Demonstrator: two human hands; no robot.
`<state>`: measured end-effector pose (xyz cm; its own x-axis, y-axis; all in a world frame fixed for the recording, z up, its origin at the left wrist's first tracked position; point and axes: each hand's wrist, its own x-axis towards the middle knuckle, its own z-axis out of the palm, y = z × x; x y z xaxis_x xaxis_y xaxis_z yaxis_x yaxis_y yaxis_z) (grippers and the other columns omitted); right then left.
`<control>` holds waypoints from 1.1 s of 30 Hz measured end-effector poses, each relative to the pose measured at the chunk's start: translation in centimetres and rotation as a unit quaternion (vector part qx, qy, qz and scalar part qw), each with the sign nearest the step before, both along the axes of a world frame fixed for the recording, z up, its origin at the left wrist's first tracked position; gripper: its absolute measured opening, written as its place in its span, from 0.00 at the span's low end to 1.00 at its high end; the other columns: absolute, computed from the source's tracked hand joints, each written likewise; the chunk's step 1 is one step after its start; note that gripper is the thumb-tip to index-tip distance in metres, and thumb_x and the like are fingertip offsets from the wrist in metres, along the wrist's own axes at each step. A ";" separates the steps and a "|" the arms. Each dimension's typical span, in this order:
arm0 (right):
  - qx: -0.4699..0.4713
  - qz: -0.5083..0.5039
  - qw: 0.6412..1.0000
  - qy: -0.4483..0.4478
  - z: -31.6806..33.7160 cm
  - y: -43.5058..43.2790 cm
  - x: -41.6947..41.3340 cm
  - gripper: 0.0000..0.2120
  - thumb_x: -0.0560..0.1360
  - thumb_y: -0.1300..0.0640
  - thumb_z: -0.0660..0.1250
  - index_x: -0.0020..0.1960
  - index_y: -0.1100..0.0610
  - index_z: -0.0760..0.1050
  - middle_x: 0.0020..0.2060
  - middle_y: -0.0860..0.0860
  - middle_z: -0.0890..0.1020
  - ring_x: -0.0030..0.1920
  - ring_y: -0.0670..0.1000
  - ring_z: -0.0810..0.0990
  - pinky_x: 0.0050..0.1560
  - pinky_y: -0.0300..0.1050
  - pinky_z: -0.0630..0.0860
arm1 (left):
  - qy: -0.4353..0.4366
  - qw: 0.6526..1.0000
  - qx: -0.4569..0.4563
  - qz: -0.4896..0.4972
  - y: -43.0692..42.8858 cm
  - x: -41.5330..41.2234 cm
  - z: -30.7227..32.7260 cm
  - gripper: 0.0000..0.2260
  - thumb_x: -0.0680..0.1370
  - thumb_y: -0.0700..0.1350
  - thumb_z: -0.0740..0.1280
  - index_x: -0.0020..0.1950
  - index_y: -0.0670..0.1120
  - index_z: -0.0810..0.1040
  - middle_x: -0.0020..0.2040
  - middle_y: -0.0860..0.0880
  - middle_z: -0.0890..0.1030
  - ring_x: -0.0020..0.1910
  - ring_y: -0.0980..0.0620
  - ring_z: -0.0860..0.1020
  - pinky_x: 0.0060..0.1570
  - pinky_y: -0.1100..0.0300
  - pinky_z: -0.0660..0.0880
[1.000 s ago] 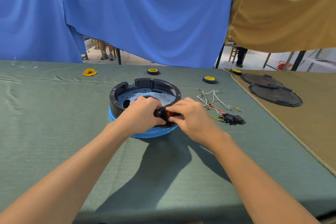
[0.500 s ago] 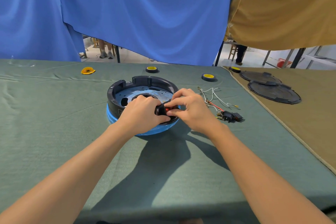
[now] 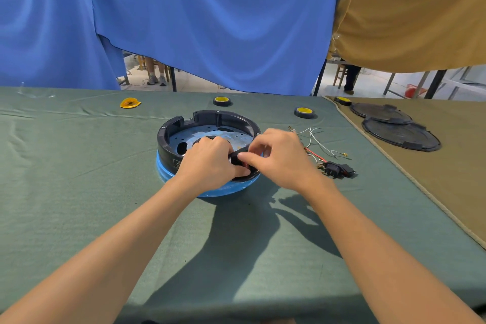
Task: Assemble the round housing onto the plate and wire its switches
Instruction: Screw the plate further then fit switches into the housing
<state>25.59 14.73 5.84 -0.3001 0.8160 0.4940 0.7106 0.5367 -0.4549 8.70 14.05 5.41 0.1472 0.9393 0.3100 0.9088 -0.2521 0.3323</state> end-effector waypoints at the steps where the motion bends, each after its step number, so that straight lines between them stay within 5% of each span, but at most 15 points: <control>1: -0.030 -0.006 0.999 -0.018 -0.2 -0.1 -0.1 0.09 0.72 0.47 0.73 0.37 0.50 0.80 0.34 0.45 0.79 0.39 0.47 0.76 0.46 0.44 0.72 | -0.002 1.000 0.000 0.001 0.0 0.0 0.0 0.21 0.71 0.61 0.72 0.33 0.44 0.73 0.30 0.49 0.74 0.32 0.49 0.72 0.30 0.56 0.65; 6: -0.087 -0.041 0.995 -0.035 -0.6 -0.2 -1.3 0.11 0.74 0.46 0.70 0.35 0.48 0.76 0.36 0.49 0.82 0.46 0.56 0.76 0.54 0.51 0.72 | 0.013 0.999 -0.028 -0.034 0.1 -0.4 0.6 0.21 0.71 0.60 0.74 0.32 0.45 0.74 0.29 0.49 0.72 0.30 0.50 0.68 0.30 0.56 0.63; 15: -0.011 -0.052 0.999 0.007 -1.7 -1.5 -2.0 0.13 0.76 0.52 0.68 0.39 0.58 0.83 0.31 0.53 0.83 0.35 0.54 0.75 0.43 0.47 0.71 | 0.026 0.998 -0.018 -0.048 0.1 -0.6 0.3 0.19 0.73 0.58 0.72 0.37 0.43 0.76 0.33 0.47 0.76 0.32 0.50 0.70 0.31 0.57 0.64; 25: 0.000 -0.051 0.998 0.041 -2.3 -2.1 -2.3 0.11 0.77 0.53 0.67 0.42 0.58 0.85 0.33 0.54 0.84 0.37 0.55 0.81 0.43 0.51 0.76 | 0.042 0.998 -0.022 -0.050 0.4 -0.7 0.4 0.18 0.74 0.57 0.71 0.33 0.48 0.72 0.31 0.50 0.74 0.31 0.52 0.69 0.30 0.59 0.61; 29: 0.013 -0.068 0.995 0.076 -2.8 -2.5 -2.6 0.11 0.76 0.56 0.69 0.37 0.59 0.82 0.27 0.50 0.77 0.31 0.54 0.72 0.36 0.45 0.68 | 0.058 0.997 0.005 -0.054 0.5 -0.7 0.0 0.15 0.75 0.55 0.71 0.38 0.46 0.75 0.36 0.49 0.77 0.36 0.49 0.74 0.31 0.58 0.63; 33: -0.054 -0.050 0.994 0.083 -2.2 -2.1 -2.4 0.12 0.76 0.52 0.69 0.41 0.59 0.85 0.29 0.52 0.82 0.35 0.56 0.79 0.44 0.50 0.76 | 0.062 0.996 0.019 -0.060 0.5 -0.8 0.0 0.14 0.76 0.55 0.71 0.41 0.45 0.77 0.37 0.49 0.78 0.36 0.49 0.74 0.31 0.58 0.63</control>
